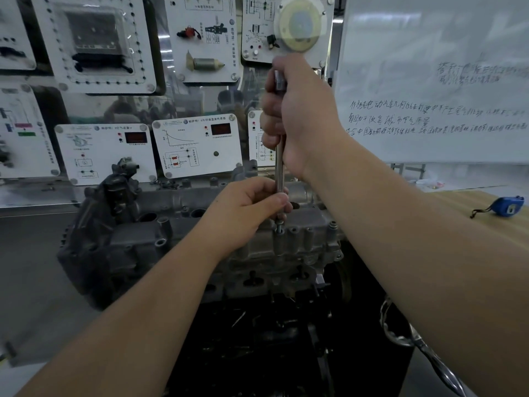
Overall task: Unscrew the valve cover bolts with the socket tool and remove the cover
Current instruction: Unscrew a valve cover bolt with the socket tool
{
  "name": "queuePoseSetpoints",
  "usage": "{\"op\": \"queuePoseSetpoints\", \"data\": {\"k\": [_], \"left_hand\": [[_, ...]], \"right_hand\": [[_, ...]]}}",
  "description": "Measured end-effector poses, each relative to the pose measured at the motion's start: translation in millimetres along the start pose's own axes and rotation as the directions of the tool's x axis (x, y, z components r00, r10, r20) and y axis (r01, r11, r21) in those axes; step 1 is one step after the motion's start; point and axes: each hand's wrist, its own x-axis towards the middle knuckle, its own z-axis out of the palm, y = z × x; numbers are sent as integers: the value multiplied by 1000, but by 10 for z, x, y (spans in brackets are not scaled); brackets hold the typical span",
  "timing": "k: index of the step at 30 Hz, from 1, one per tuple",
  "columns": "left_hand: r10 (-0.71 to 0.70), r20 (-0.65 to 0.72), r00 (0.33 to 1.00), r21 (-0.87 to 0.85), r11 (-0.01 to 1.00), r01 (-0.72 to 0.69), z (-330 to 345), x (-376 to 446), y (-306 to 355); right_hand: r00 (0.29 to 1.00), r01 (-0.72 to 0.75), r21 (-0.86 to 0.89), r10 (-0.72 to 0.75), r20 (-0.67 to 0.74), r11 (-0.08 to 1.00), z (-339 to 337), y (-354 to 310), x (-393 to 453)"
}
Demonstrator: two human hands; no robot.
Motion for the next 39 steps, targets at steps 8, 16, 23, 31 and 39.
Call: {"op": "queuePoseSetpoints", "data": {"k": [8, 16, 23, 31, 39], "left_hand": [[38, -116, 993, 123, 992, -23, 49, 64, -41], [23, 39, 999, 9, 1000, -23, -39, 6, -42], [63, -66, 996, 93, 994, -56, 39, 57, -77], [-16, 90, 996, 20, 1000, 14, -36, 11, -23], [28, -54, 998, 45, 999, -26, 45, 49, 35]], "right_hand": [[992, 83, -60, -88, -87, 995, 11, 102, -13], [994, 27, 9, -26, -110, 1000, -2, -4, 27], [989, 111, 39, -106, -99, 993, -46, 48, -12], [990, 106, -32, -108, -90, 994, 3, 0, -31], [978, 201, -169, -209, -31, 965, -107, 370, -49]]}}
